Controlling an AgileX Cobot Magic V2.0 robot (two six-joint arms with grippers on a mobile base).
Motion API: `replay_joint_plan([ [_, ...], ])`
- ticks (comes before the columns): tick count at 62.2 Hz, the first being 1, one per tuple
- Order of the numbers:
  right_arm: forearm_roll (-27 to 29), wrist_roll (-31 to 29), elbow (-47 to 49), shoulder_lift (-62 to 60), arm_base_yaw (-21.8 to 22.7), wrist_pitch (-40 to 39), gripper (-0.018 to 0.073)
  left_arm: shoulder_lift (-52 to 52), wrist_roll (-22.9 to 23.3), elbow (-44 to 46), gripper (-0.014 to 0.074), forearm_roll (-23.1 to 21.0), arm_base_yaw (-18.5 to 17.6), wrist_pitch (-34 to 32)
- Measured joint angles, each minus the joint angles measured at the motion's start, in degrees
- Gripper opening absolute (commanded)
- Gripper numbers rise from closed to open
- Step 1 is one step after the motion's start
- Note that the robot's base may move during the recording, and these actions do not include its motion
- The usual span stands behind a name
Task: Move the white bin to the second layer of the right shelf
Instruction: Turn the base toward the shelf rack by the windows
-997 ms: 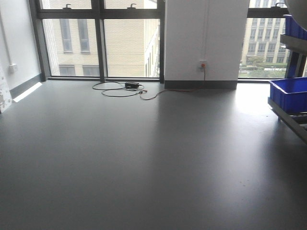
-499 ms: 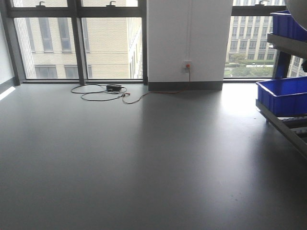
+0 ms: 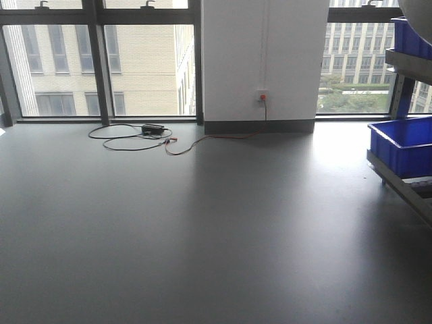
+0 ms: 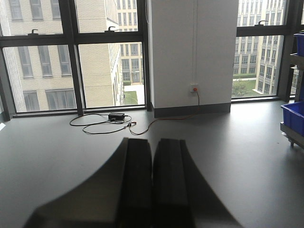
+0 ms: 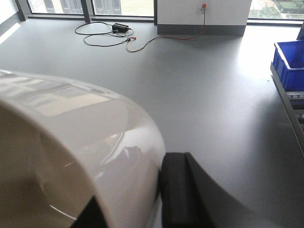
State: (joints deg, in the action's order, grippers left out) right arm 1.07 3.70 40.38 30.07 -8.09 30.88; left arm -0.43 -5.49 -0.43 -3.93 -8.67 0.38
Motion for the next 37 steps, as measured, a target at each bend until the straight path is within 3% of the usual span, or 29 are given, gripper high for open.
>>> replay_joint_plan([
  [37,0.0,0.0,0.0,0.0,0.0,0.0,0.0052,0.0,0.0,0.0,0.0085,0.0,0.0,0.0],
])
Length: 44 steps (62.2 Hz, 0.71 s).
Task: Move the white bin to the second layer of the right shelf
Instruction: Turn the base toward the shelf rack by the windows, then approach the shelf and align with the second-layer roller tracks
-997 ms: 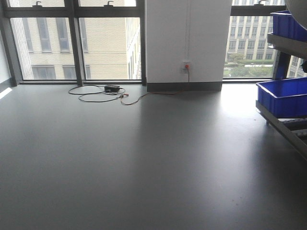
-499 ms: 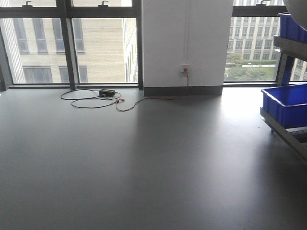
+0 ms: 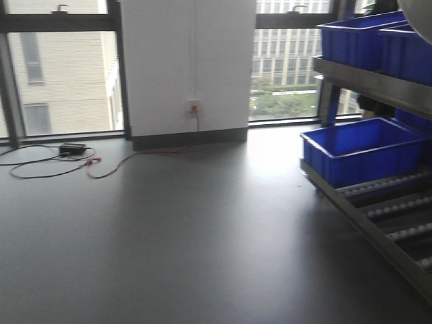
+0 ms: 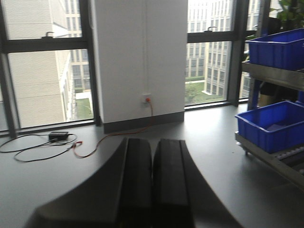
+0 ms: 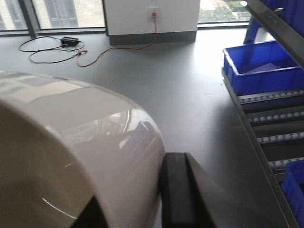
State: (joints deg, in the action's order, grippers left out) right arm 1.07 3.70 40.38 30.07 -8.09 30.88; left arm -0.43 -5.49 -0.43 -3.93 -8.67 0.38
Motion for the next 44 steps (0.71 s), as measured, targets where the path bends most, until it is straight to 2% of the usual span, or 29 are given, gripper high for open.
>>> replay_joint_plan([
  [44,0.0,0.0,0.0,0.0,0.0,0.0,0.0052,0.0,0.0,0.0,0.0085,0.0,0.0,0.0],
])
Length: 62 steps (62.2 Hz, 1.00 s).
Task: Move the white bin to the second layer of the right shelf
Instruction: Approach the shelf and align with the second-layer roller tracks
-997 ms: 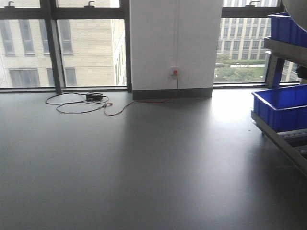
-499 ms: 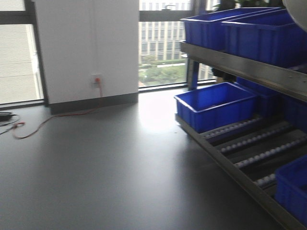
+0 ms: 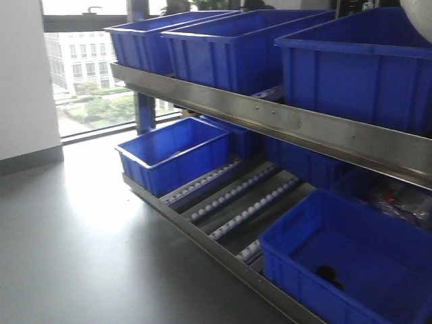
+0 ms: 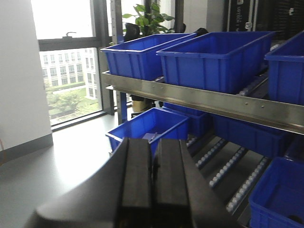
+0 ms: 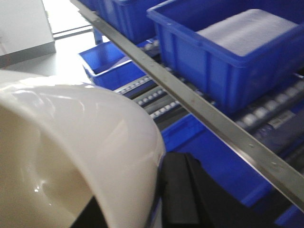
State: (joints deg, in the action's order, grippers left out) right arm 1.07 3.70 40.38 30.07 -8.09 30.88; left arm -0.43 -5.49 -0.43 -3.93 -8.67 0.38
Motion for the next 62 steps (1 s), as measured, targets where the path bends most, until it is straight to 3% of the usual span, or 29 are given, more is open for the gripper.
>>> replay_joint_plan([
  [62,0.0,0.0,0.0,0.0,0.0,0.0,0.0052,0.0,0.0,0.0,0.0085,0.0,0.0,0.0],
])
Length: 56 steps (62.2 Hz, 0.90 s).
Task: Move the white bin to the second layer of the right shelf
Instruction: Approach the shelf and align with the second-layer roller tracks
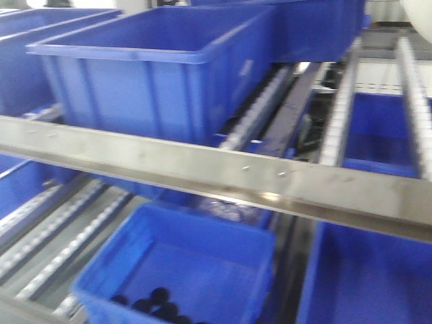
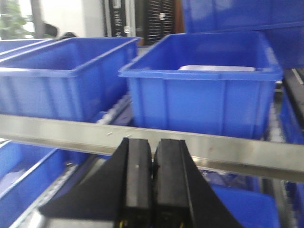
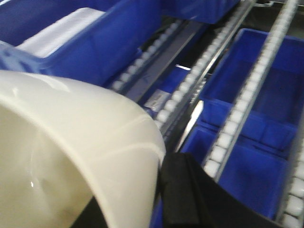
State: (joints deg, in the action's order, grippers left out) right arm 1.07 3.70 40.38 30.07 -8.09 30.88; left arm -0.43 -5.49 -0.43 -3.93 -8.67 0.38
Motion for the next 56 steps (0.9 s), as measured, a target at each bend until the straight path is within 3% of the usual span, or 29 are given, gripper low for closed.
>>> replay_joint_plan([
  [56,0.0,0.0,0.0,0.0,0.0,0.0,0.0052,0.0,0.0,0.0,0.0085,0.0,0.0,0.0],
])
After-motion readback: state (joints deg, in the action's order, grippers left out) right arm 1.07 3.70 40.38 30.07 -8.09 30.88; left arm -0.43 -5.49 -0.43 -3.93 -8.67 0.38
